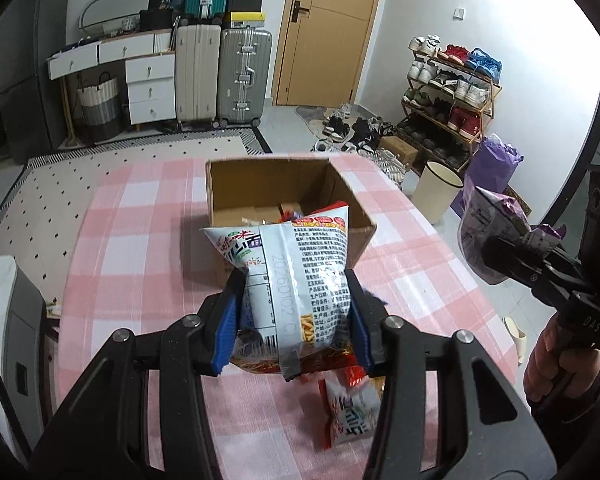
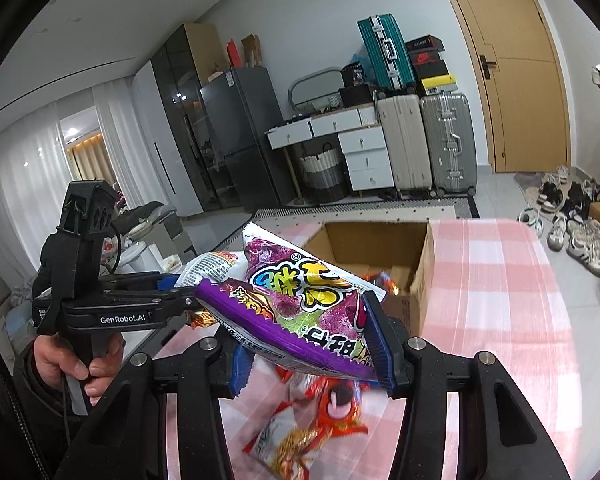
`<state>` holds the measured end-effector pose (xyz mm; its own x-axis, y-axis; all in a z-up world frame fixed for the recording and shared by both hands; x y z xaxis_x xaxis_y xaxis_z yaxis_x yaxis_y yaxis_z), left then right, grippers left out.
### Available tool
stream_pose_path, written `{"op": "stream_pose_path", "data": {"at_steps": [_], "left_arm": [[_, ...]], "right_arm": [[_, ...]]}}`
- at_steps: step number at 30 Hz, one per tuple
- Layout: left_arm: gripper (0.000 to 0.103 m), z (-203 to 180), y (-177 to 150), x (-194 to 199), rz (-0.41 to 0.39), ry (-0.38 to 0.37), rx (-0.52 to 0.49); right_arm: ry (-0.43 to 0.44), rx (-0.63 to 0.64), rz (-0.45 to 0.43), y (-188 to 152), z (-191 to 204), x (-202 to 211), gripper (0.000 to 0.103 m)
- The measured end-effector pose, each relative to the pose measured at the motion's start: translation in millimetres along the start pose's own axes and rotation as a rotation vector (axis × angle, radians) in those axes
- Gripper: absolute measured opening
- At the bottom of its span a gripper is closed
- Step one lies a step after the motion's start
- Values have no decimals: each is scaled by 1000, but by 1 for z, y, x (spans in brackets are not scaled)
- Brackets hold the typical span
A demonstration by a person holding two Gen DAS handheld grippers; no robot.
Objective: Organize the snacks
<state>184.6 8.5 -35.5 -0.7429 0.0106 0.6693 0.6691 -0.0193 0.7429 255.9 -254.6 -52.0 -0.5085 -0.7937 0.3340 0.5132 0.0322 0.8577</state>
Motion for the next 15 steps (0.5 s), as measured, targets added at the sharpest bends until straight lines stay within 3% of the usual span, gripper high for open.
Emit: {"op": "stream_pose_path", "data": {"at_steps": [15], "left_arm": [[44,-14,100,-17,-30,11,21]], "right_arm": [[5,10,-41,80,-8,-29,49]]}}
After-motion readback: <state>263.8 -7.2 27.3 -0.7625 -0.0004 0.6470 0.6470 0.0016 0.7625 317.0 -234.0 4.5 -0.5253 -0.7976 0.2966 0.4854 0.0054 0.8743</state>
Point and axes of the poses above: each gripper's, at about its wrist camera, not at the fingertips, and x roughly against the way its jaws point, z to its left, y to its top, the point moved 9 cm from there along -x, roughly the way its jaws point, and after that the axes turned 15 degrees about y, right-handed, at the moved point
